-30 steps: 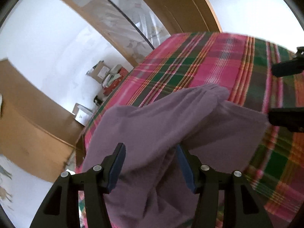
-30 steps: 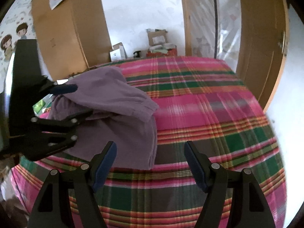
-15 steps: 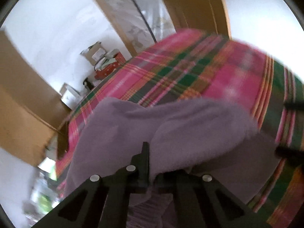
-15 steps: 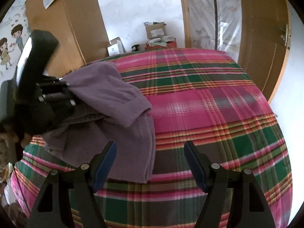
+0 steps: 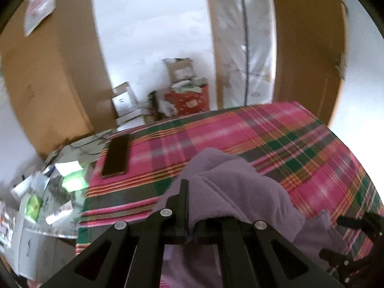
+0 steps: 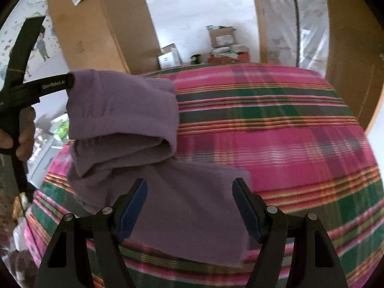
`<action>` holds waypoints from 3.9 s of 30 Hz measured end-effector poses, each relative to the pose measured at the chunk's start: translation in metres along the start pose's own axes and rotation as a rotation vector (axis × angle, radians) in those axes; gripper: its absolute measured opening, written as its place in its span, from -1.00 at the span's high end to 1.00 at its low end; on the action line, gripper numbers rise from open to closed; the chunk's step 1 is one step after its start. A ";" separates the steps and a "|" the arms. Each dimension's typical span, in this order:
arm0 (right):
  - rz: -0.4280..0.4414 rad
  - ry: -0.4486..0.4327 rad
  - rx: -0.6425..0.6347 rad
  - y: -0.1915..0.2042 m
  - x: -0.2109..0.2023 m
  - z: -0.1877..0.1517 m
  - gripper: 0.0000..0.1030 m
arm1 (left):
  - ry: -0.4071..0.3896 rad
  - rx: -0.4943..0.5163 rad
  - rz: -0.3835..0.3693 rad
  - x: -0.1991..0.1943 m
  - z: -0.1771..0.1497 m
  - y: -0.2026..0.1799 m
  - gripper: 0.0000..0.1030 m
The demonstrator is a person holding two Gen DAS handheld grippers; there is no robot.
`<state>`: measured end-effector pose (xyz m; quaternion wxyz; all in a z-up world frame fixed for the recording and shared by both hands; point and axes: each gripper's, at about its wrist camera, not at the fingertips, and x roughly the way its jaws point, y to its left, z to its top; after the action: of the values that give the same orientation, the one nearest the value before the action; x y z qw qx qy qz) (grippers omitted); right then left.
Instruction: Fold clothes
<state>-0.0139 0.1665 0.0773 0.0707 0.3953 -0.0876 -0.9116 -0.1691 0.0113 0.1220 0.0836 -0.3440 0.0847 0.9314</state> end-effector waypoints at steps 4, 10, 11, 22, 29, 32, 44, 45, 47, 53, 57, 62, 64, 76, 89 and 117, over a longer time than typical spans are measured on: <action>0.105 0.006 0.020 0.011 0.009 0.005 -0.46 | 0.006 -0.091 0.022 -0.002 -0.008 0.033 0.95; 0.253 0.044 0.063 0.027 0.028 0.007 -0.46 | 0.002 -0.171 0.045 -0.006 -0.026 0.065 0.95; 0.274 0.046 0.069 0.030 0.030 0.008 -0.46 | -0.002 -0.184 0.046 -0.008 -0.028 0.069 0.95; 0.405 0.059 -0.032 0.089 0.055 0.022 -0.46 | -0.019 -0.334 0.083 -0.028 -0.054 0.118 0.95; 0.342 0.051 -0.035 0.108 0.075 0.019 -0.45 | 0.004 -0.371 0.094 -0.033 -0.074 0.138 0.95; 0.313 0.029 -0.052 0.113 0.071 0.018 -0.13 | 0.010 -0.393 0.086 -0.035 -0.082 0.144 0.95; 0.124 -0.164 -0.193 0.130 0.030 0.035 0.47 | 0.025 -0.490 0.018 -0.056 -0.105 0.166 0.95; 0.110 -0.177 -0.212 0.131 0.026 0.037 0.49 | 0.030 -0.500 0.002 -0.057 -0.107 0.166 0.95; 0.074 -0.220 -0.252 0.137 0.016 0.044 0.53 | 0.038 -0.512 -0.023 -0.061 -0.112 0.165 0.95; -0.007 -0.317 -0.336 0.148 -0.004 0.066 0.53 | 0.061 -0.519 -0.063 -0.064 -0.127 0.160 0.95; 0.014 -0.260 -0.335 0.150 0.014 0.066 0.53 | 0.095 -0.537 -0.049 -0.054 -0.140 0.161 0.95; 0.103 -0.066 -0.180 0.115 0.058 0.055 0.45 | 0.154 -0.527 -0.045 -0.044 -0.155 0.160 0.94; 0.135 -0.054 -0.143 0.104 0.056 0.052 0.43 | 0.161 -0.523 -0.046 -0.045 -0.156 0.161 0.90; -0.053 -0.280 -0.380 0.117 -0.077 0.080 0.38 | 0.183 -0.393 0.017 -0.071 -0.138 0.148 0.89; 0.029 -0.390 -0.168 0.075 -0.201 0.161 0.25 | 0.133 -0.327 0.083 -0.140 -0.131 0.144 0.89; 0.173 0.152 -0.402 0.070 0.065 -0.008 -0.05 | 0.274 0.051 0.013 -0.007 -0.110 0.014 0.63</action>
<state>-0.0475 0.0849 0.0412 0.2323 0.4317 0.0678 -0.8690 -0.0976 -0.0273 0.0454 0.0738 -0.4653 0.1210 0.8737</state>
